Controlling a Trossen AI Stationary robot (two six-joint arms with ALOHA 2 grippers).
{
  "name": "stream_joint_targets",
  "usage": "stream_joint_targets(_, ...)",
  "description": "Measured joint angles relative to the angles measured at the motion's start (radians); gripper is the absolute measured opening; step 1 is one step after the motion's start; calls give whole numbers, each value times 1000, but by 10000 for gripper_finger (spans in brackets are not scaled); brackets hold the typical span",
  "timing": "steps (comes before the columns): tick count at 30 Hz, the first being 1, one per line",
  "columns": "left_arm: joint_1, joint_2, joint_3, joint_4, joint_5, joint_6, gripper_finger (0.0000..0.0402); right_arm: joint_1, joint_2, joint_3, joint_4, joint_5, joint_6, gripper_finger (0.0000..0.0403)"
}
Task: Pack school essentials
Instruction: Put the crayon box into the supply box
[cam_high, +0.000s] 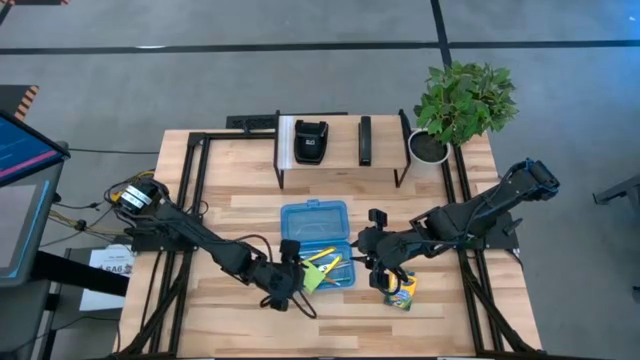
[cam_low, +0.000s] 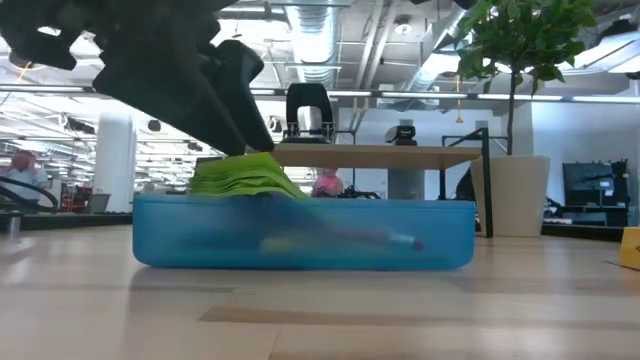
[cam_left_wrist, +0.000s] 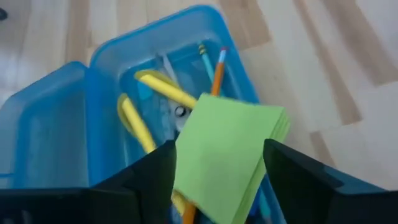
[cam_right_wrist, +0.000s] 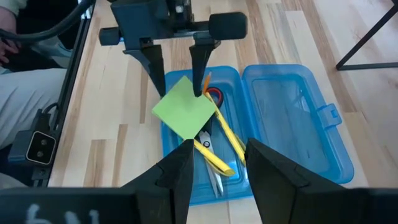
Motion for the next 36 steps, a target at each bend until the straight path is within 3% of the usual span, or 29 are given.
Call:
stream_joint_targets(11, 0, -3, 0, -268, -133, -69, 190, 1, 0, 0, 0, 0, 0, 166)
stream_joint_targets(15, 0, -25, -1, -280, -201, -90, 180, 1, 0, 0, 0, 0, 0, 166)
stream_joint_targets(21, -18, -75, -1, -269, -205, -96, 169, 8, 0, 0, -5, 0, 11, 166)
stream_joint_targets(28, -49, -102, -4, -124, -199, -24, 157, 27, 0, 0, -67, -2, 63, 166)
stream_joint_targets(36, -20, -102, -89, 165, -48, 116, 146, 89, 15, 1, -189, -2, 258, 166)
